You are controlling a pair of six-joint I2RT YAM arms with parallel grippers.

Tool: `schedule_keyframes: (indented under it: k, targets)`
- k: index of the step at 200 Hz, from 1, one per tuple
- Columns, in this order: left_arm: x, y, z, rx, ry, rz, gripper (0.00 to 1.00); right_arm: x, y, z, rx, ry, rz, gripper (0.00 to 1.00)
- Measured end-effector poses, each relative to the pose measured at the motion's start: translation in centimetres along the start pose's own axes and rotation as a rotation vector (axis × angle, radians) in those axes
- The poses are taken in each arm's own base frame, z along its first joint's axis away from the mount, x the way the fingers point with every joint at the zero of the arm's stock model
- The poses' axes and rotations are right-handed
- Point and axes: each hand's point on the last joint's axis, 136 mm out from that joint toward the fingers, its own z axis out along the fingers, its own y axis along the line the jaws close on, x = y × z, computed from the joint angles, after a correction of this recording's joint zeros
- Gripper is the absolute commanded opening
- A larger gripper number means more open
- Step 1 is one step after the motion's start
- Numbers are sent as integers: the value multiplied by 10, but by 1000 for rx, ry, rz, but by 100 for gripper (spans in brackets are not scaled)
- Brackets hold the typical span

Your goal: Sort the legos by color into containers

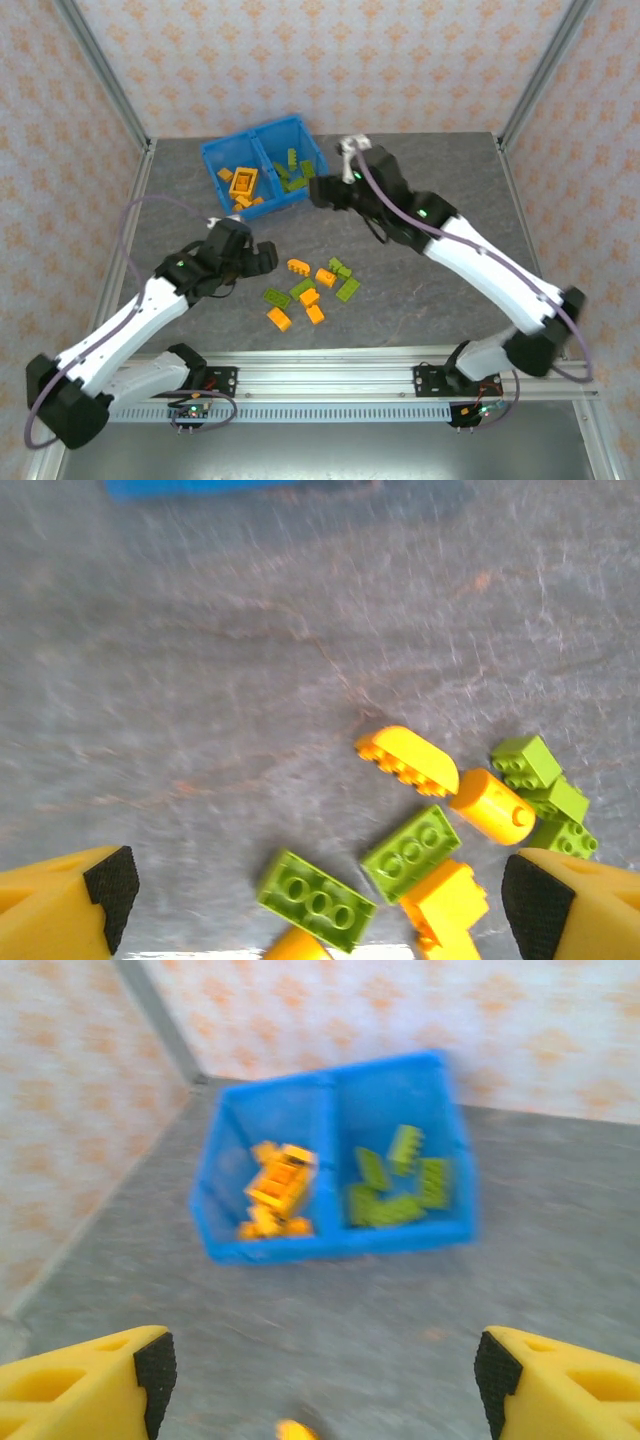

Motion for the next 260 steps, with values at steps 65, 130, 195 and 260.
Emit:
schedule_keyframes:
  k: [65,130,195,260]
  targets:
    - [35,-42,60,-89,181,-325,92,81,-94,-81,248,-25,-54,95]
    - [45,-55,112,-204,239,-483,88,78,-110,-109,287,-86,-37,96]
    - [49,-56,152,-273,287,-501,56,85,-116,-118,295,-81,-16,97]
    - [49,-48,151,-294,298,-478,17,102,-83,-110,96,6,-15,96]
